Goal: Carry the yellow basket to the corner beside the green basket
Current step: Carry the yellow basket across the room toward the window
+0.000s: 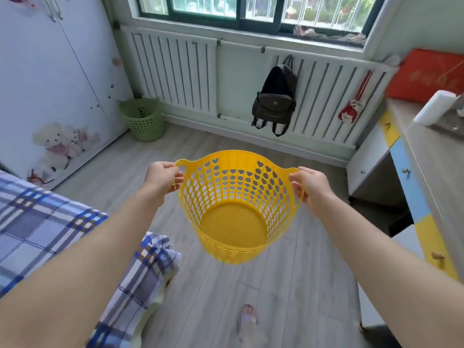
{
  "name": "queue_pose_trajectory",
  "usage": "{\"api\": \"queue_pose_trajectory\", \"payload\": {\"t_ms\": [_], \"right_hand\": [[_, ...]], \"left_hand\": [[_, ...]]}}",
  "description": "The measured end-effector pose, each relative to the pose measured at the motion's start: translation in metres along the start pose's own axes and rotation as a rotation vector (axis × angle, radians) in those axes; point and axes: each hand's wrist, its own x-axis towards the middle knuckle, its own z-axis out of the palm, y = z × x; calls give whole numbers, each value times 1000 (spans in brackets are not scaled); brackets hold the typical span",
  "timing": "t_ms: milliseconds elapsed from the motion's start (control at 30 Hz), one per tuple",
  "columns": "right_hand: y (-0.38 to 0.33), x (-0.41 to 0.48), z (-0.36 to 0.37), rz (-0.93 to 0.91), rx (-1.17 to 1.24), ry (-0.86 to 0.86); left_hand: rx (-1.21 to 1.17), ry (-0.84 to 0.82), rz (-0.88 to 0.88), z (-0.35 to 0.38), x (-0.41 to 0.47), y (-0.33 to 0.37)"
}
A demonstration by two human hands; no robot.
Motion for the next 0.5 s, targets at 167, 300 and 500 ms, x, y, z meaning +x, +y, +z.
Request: {"api": "queue_pose_trajectory", "payload": {"t_ms": [167, 300, 500], "right_hand": [[-41, 102, 52, -29, 6, -60], [-79, 187, 98, -12, 0, -112], [-137, 287, 175, -23, -63, -175]], "left_hand": [[1, 57, 27, 19, 98, 33], [-30, 102, -23, 29, 177, 62], [-70, 172, -54, 27, 289, 103]]}}
